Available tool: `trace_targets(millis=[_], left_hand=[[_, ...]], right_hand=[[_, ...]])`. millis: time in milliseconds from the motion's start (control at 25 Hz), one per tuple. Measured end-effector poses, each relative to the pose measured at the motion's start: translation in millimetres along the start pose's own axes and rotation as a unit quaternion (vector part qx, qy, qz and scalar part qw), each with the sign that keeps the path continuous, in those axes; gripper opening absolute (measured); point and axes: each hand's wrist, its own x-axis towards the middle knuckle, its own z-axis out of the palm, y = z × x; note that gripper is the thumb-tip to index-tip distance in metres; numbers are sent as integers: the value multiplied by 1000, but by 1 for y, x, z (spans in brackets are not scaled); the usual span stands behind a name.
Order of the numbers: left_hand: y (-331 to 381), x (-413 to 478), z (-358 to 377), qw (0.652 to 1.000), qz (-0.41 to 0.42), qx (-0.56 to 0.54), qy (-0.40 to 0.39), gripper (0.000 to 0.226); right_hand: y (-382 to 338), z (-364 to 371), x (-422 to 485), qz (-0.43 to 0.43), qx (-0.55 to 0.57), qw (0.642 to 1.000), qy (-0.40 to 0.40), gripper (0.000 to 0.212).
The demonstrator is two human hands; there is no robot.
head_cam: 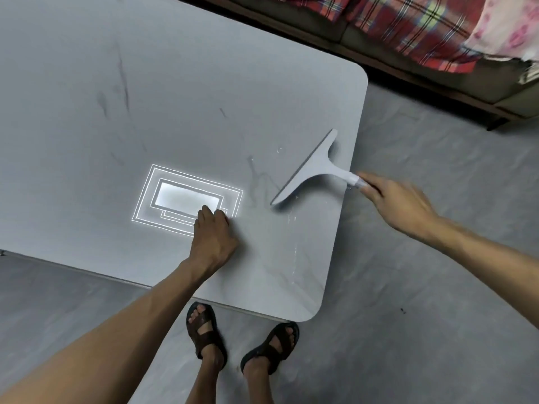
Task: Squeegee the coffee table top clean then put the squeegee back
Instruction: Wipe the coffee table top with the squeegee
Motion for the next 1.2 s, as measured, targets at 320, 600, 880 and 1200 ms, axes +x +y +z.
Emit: trace_targets(millis=[320, 600, 880, 1200], left_hand=[[1, 22, -6, 992, -44, -44, -110, 48], [0, 21, -14, 989, -26, -38, -137, 42], [0, 22, -7, 990, -20, 0, -136, 49], [6, 18, -7, 991, -53, 3, -126, 71]], right_hand=[[-73, -27, 194, 205, 312, 924, 87, 32], [-128, -4, 204, 109, 222, 968, 39, 30], [-76, 37, 97, -19, 91, 995, -21, 45], [33, 36, 13, 12, -26, 999, -28, 43]])
